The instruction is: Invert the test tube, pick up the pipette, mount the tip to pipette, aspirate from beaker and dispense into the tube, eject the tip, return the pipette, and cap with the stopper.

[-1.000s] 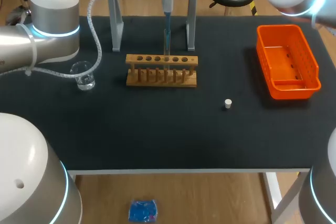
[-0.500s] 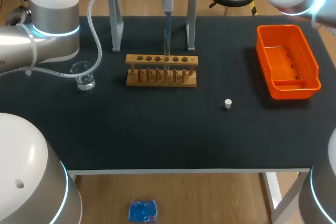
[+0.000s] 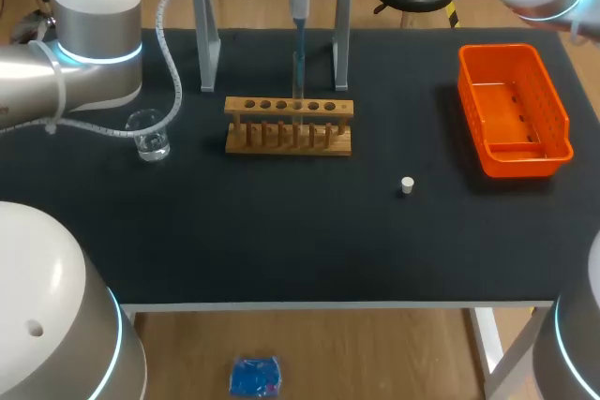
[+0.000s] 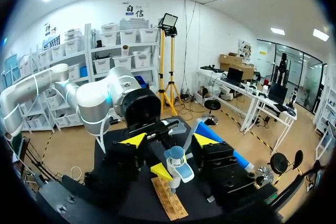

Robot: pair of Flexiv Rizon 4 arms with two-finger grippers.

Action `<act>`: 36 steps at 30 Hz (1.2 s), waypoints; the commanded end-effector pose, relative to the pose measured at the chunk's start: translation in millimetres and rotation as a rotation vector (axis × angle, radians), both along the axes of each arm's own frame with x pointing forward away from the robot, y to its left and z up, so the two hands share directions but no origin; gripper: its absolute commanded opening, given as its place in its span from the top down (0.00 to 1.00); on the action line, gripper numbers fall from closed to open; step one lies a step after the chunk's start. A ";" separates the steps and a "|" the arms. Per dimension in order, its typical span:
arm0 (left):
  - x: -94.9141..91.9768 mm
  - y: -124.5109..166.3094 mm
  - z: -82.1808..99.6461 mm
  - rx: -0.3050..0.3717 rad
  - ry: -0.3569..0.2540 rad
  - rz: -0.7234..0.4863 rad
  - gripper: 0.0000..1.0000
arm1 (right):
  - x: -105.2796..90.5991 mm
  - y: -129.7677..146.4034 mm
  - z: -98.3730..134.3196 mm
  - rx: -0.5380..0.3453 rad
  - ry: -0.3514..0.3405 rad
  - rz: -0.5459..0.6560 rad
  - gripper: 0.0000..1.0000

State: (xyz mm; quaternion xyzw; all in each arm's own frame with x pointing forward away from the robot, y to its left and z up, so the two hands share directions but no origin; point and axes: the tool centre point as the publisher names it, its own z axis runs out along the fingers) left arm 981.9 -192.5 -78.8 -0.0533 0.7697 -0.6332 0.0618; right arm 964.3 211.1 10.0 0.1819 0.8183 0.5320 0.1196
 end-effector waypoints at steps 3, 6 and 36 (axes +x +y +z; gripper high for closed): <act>-0.3 0.0 0.7 0.001 0.000 0.001 1.00 | -25.9 -38.0 9.3 -0.006 -0.021 0.028 0.00; -0.3 0.0 0.7 0.001 0.000 0.001 1.00 | -33.8 -58.5 8.1 -0.009 -0.032 0.033 0.00; -0.3 0.0 0.7 0.001 0.000 0.001 1.00 | -79.6 -127.2 -179.5 0.108 -0.019 0.121 0.00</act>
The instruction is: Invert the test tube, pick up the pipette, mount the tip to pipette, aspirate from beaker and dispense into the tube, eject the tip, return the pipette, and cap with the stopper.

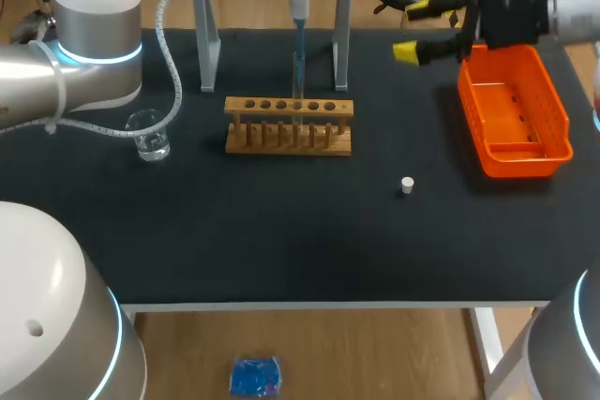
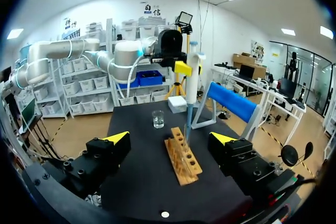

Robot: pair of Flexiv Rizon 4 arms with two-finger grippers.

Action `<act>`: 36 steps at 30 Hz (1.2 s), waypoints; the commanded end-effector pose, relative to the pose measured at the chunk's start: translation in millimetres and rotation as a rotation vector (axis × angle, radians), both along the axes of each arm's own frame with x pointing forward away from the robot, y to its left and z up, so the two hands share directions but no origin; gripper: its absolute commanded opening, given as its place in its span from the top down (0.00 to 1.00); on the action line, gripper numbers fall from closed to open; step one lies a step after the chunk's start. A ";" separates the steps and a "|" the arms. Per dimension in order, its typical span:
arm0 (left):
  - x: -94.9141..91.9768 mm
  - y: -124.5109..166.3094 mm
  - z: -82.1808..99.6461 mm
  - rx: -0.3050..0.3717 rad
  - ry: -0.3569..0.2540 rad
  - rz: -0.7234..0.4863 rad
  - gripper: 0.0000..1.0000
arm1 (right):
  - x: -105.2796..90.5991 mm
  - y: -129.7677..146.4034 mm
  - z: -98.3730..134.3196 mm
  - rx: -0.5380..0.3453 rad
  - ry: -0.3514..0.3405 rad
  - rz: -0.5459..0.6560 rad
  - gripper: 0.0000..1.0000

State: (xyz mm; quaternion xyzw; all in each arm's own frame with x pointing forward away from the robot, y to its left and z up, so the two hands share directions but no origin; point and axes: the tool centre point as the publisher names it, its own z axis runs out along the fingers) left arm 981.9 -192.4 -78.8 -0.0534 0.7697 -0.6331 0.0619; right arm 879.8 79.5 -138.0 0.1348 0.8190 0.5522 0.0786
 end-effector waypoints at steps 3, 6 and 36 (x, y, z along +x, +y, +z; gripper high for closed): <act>-0.3 -0.1 0.7 0.001 0.000 0.001 1.00 | 11.9 10.6 -48.5 0.072 -0.019 -0.005 0.00; -0.3 -0.1 0.7 0.001 0.000 0.001 1.00 | 19.2 18.1 -63.1 0.064 -0.025 -0.008 0.00; -0.3 -0.1 0.7 0.001 0.000 0.001 1.00 | 54.9 65.8 -99.8 0.063 -0.010 0.021 0.00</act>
